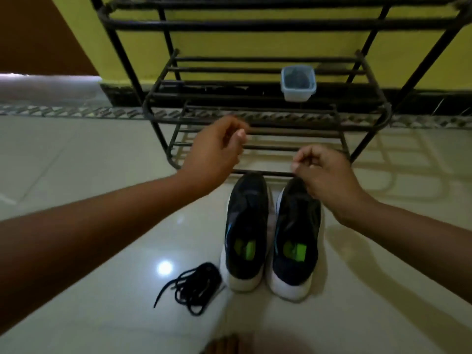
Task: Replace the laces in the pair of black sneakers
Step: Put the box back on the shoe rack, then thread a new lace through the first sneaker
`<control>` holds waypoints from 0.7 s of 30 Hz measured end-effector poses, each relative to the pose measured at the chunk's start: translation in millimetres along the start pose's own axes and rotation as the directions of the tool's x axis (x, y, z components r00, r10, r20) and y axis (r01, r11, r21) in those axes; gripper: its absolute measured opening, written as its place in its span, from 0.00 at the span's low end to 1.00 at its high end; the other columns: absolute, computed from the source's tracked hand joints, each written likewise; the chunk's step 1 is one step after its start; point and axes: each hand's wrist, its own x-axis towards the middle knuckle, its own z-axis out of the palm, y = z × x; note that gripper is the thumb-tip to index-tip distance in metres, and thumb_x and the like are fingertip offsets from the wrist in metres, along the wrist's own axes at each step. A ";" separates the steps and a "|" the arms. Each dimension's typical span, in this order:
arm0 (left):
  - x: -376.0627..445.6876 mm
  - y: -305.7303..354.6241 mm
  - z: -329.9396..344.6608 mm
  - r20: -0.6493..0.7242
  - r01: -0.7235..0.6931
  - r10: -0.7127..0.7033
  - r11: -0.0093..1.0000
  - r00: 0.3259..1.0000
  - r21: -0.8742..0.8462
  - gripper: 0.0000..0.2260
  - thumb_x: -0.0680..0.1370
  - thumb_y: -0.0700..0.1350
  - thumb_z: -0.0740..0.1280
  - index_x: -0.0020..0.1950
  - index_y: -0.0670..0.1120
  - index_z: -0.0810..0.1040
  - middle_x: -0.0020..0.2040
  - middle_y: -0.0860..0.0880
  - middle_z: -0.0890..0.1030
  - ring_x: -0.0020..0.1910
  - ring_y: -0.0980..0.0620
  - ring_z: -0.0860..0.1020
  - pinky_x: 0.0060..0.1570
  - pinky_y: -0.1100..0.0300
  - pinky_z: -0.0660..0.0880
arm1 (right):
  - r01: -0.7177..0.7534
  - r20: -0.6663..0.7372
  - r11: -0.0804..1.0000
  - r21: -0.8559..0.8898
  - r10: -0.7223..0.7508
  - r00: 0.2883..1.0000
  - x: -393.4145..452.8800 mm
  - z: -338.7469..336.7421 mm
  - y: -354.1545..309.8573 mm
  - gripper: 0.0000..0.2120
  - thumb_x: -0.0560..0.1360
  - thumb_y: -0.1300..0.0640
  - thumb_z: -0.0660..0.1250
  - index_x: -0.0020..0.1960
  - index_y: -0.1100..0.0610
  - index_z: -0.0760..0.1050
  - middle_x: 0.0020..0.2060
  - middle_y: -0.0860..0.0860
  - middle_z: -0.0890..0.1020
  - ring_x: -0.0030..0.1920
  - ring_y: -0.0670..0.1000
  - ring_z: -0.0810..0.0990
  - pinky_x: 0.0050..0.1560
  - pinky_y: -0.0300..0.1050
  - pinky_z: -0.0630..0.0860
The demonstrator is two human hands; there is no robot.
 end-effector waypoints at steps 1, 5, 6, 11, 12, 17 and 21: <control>-18.1 -13.7 -4.5 -0.016 0.023 -0.023 0.999 1.000 0.024 0.08 0.81 0.43 0.59 0.56 0.47 0.76 0.45 0.53 0.79 0.43 0.58 0.79 0.40 0.66 0.78 | 0.025 0.080 0.999 -0.031 -0.022 0.997 -13.6 5.6 2.4 0.09 0.75 0.65 0.66 0.39 0.53 0.73 0.32 0.48 0.75 0.29 0.39 0.72 0.32 0.30 0.68; -106.0 -67.1 -10.8 -0.111 0.198 -0.192 0.979 0.975 0.048 0.06 0.80 0.42 0.61 0.50 0.47 0.77 0.41 0.51 0.80 0.36 0.58 0.78 0.36 0.68 0.76 | 0.131 0.411 0.978 -0.163 -0.054 0.910 -68.0 23.0 7.6 0.08 0.74 0.63 0.67 0.41 0.51 0.77 0.34 0.45 0.79 0.34 0.39 0.77 0.38 0.30 0.70; -126.8 -78.3 -9.1 -0.125 0.238 -0.230 0.970 0.965 0.054 0.05 0.79 0.41 0.62 0.47 0.48 0.77 0.40 0.52 0.80 0.35 0.58 0.78 0.36 0.66 0.77 | 0.156 0.475 0.968 -0.194 -0.046 0.879 -77.3 27.7 9.7 0.07 0.75 0.63 0.67 0.42 0.52 0.78 0.35 0.46 0.81 0.36 0.40 0.78 0.39 0.31 0.71; -209.2 -119.6 10.0 0.055 0.338 -0.372 0.889 0.927 0.310 0.08 0.73 0.43 0.71 0.37 0.55 0.76 0.37 0.56 0.78 0.36 0.59 0.76 0.38 0.64 0.70 | 0.252 0.672 0.906 -0.340 0.046 0.739 -102.8 52.0 19.6 0.06 0.76 0.59 0.65 0.49 0.57 0.81 0.45 0.50 0.84 0.45 0.45 0.80 0.50 0.45 0.77; -219.1 -125.1 14.1 0.107 0.347 -0.420 0.848 0.901 0.401 0.06 0.73 0.46 0.71 0.39 0.55 0.77 0.39 0.58 0.76 0.38 0.59 0.75 0.39 0.64 0.68 | 0.264 0.694 0.896 -0.358 0.066 0.717 -103.3 55.7 20.5 0.07 0.76 0.59 0.65 0.50 0.57 0.81 0.46 0.50 0.84 0.46 0.46 0.80 0.51 0.44 0.77; -232.9 -140.8 26.5 0.177 0.211 -0.412 0.735 0.894 0.645 0.07 0.77 0.49 0.64 0.53 0.52 0.78 0.52 0.57 0.73 0.53 0.55 0.73 0.39 0.63 0.67 | 0.223 0.689 0.901 -0.373 0.107 0.717 -95.1 58.3 26.1 0.07 0.76 0.58 0.66 0.50 0.56 0.82 0.45 0.47 0.84 0.45 0.43 0.80 0.51 0.41 0.77; -228.5 -145.9 23.1 0.195 0.102 -0.292 0.757 0.936 0.646 0.05 0.75 0.44 0.65 0.44 0.45 0.81 0.45 0.49 0.79 0.47 0.48 0.77 0.35 0.60 0.67 | 0.189 0.667 0.905 -0.382 0.128 0.734 -90.1 54.0 31.6 0.06 0.76 0.59 0.66 0.50 0.56 0.82 0.45 0.47 0.84 0.45 0.41 0.80 0.52 0.41 0.77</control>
